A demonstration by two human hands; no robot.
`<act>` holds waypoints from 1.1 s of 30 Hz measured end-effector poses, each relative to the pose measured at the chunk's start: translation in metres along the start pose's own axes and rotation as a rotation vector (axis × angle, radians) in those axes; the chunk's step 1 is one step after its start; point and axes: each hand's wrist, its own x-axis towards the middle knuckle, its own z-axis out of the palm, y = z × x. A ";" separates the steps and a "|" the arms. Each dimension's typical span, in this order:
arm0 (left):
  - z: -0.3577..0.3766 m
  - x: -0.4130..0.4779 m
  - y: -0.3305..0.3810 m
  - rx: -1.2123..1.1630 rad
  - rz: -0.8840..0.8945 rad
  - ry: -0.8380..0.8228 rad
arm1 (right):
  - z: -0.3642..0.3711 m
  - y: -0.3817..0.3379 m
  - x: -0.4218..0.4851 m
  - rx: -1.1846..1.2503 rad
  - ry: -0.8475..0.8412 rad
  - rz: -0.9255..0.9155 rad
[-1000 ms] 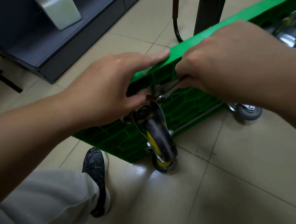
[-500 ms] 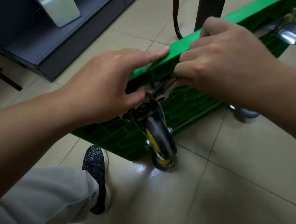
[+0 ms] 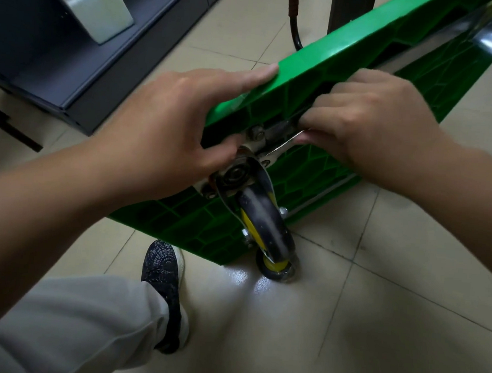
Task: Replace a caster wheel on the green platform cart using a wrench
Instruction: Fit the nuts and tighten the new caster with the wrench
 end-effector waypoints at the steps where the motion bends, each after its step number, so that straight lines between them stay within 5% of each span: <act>1: 0.000 0.000 -0.001 -0.004 -0.005 0.000 | 0.004 0.001 -0.002 0.022 0.033 0.012; 8: 0.000 -0.002 0.000 -0.011 0.000 0.015 | 0.036 0.002 -0.014 0.190 0.113 0.131; 23: 0.001 -0.002 0.001 0.016 0.012 0.044 | 0.140 -0.106 -0.026 1.449 0.217 0.734; 29: 0.002 -0.002 0.000 -0.004 0.022 0.046 | 0.141 -0.105 -0.026 1.522 0.262 0.692; 33: 0.000 -0.003 -0.001 -0.010 0.027 0.039 | 0.152 -0.108 -0.050 1.386 0.140 0.713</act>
